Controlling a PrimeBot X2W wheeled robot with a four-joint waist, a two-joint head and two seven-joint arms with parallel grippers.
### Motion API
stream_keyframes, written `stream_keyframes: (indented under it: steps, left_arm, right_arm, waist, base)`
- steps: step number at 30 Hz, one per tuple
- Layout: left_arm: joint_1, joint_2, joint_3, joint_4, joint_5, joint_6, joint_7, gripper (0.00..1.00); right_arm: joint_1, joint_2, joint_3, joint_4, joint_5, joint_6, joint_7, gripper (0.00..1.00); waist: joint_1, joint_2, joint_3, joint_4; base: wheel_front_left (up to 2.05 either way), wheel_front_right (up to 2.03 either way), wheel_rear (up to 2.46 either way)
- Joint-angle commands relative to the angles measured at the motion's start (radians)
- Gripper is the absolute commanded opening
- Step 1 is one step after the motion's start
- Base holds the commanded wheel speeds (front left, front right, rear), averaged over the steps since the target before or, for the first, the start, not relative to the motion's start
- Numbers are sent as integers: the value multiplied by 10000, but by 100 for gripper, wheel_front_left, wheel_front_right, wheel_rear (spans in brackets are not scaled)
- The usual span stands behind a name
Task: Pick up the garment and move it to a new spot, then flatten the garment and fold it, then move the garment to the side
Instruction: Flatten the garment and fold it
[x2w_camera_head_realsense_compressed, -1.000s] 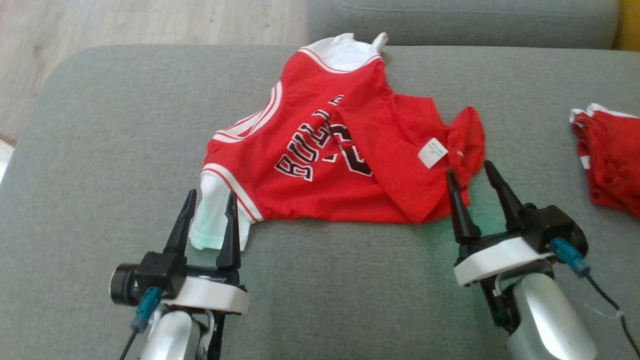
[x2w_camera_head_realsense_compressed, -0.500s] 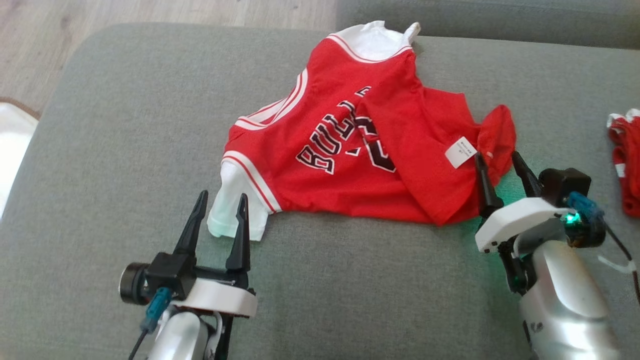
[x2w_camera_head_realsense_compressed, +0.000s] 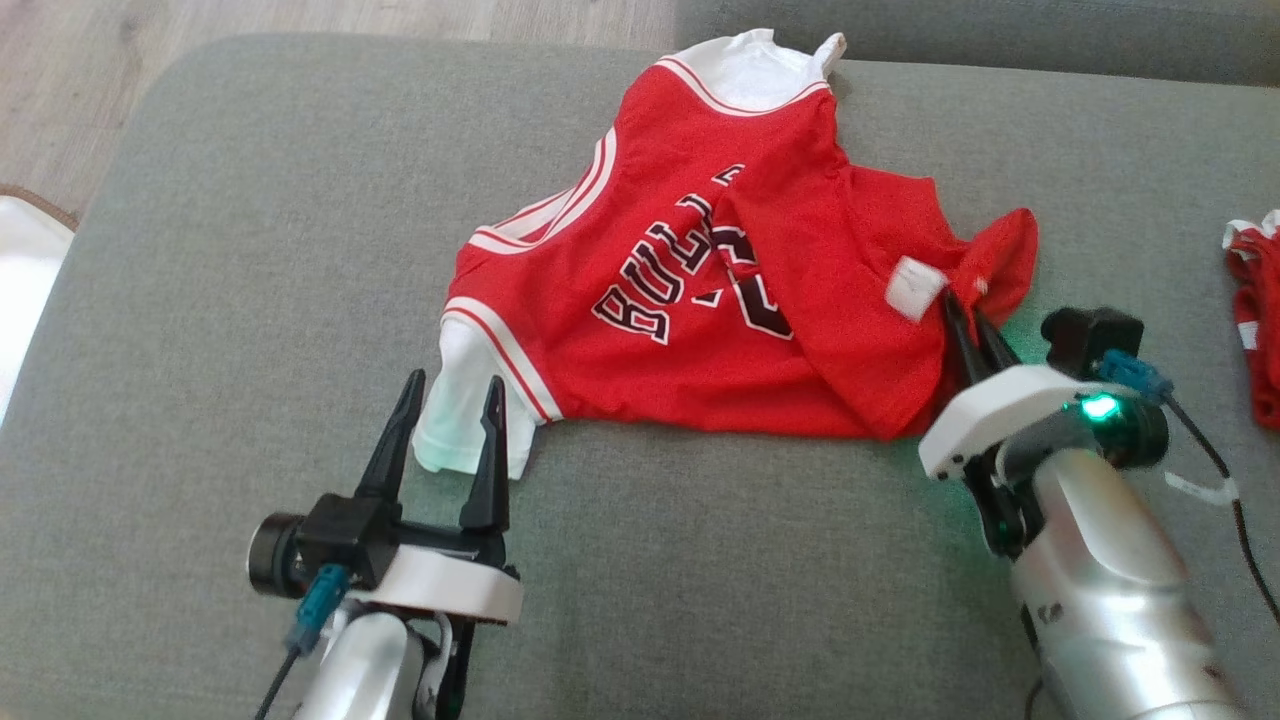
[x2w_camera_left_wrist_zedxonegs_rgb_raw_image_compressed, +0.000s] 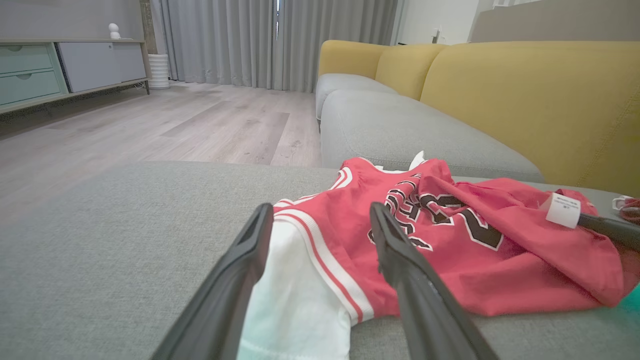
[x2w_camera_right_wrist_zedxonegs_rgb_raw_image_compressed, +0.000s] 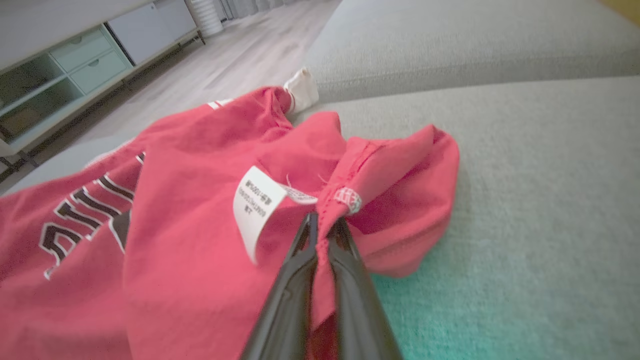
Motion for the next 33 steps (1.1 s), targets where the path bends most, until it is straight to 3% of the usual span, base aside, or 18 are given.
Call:
stream_keyframes:
  steps: [1, 12, 18, 24, 29, 30, 31, 33]
  left_arm:
    - [-383, 21, 324, -307, -152, 62, -95, 100]
    - [-234, 21, 399, -315, -283, 140, -95, 100]
    - [-310, 20, 296, -427, -333, 129, -95, 100]
    - [-466, 20, 104, -456, -456, 151, -95, 100]
    - [-616, 20, -5, -412, -563, 170, -95, 100]
    - [-630, 20, -20, -405, -585, 184, -95, 100]
    - [-640, 20, -36, -403, -605, 195, -95, 100]
    - [-657, 20, -70, -400, -634, 217, -95, 100]
  right_arm:
    - [-517, 64, 376, -417, 122, 65, -355, 0]
    - [-798, -181, 597, -2677, 240, 65, -1054, 0]
    - [-1203, -659, 332, -3458, 169, 65, -268, 0]
    - [-2205, -1222, 78, -3086, 282, 65, 1003, 0]
    - [-3056, -1689, -224, -1916, 235, 65, 2284, 0]
    - [-3180, -1723, -372, -1550, 174, 65, 2618, 56]
    - [-3320, -1789, -408, -1281, 8, 65, 2796, 100]
    - [-3630, -1904, -597, -903, -330, 65, 2675, 100]
  waist:
    - [-1, 0, -35, -32]
    - [-1, 0, -348, -228]
    - [-1, 0, -210, -51]
    - [-1, 0, 226, 380]
    - [-1, 0, 498, 722]
    - [-1, 0, 514, 757]
    - [-1, 0, 534, 786]
    - [-1, 0, 561, 825]
  base:
    - [0, 0, 0]
    - [0, 0, 0]
    - [0, 0, 0]
    - [0, 0, 0]
    - [0, 0, 0]
    - [0, 0, 0]
    - [0, 0, 0]
    - [0, 0, 0]
